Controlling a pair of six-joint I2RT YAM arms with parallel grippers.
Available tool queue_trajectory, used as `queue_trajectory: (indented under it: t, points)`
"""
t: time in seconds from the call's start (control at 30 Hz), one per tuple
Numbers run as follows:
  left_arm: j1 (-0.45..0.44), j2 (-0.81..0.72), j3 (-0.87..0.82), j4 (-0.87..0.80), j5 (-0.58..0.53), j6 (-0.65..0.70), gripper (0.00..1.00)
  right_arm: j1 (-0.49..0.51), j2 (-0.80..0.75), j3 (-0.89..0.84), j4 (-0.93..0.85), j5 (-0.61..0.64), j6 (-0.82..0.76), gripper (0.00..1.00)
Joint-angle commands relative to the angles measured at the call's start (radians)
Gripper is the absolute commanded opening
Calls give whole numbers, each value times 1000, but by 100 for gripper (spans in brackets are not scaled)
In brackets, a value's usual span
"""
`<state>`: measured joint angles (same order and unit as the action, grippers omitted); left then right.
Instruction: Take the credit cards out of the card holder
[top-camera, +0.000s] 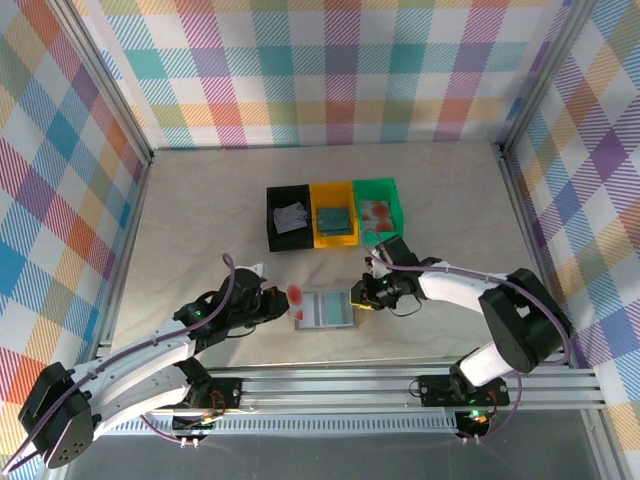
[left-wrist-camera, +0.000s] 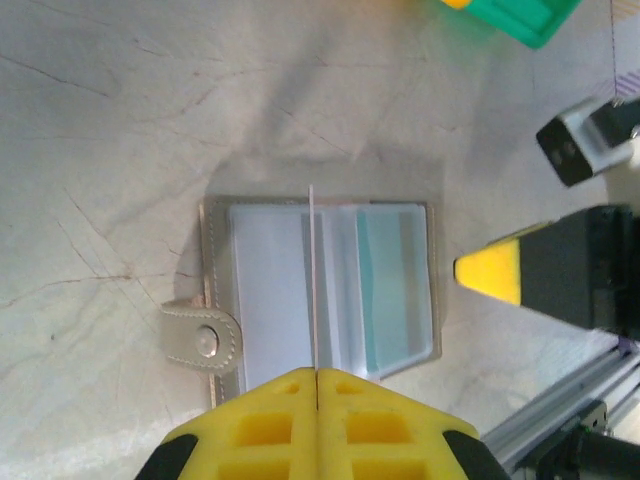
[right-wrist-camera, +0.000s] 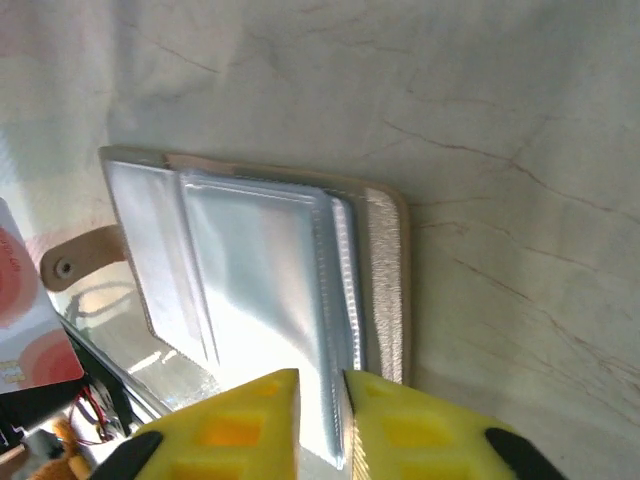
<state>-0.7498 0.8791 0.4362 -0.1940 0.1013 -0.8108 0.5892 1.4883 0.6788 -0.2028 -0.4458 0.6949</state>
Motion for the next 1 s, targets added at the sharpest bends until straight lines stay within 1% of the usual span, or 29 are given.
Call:
queue_trajectory:
  t: [0.0,0.13,0.33,0.37,0.43,0.63,0.73,0.83,0.97]
  points:
    - [8,-26,68,-107,60,76,0,-4,-42,37,-64,1,-56,24]
    - [7,-39,100,-131,130,116,0,-3,-99,32,-52,-41,-79,31]
    - [5,12,133,-93,301,177,0,-3,-198,-6,65,-205,-123,46]
    - [5,24,137,-58,334,185,0,-4,-212,-14,86,-231,-127,48]
    - [5,50,146,-45,387,202,0,-3,-236,-29,121,-270,-132,51]
    - [6,90,154,15,499,191,0,3,-280,-90,226,-371,-148,52]
    - [4,92,150,49,543,174,0,21,-303,-120,272,-394,-159,53]
    - [4,96,141,94,585,154,0,56,-315,-122,282,-399,-187,53]
    - [2,100,140,107,606,149,0,90,-316,-118,278,-394,-212,53]
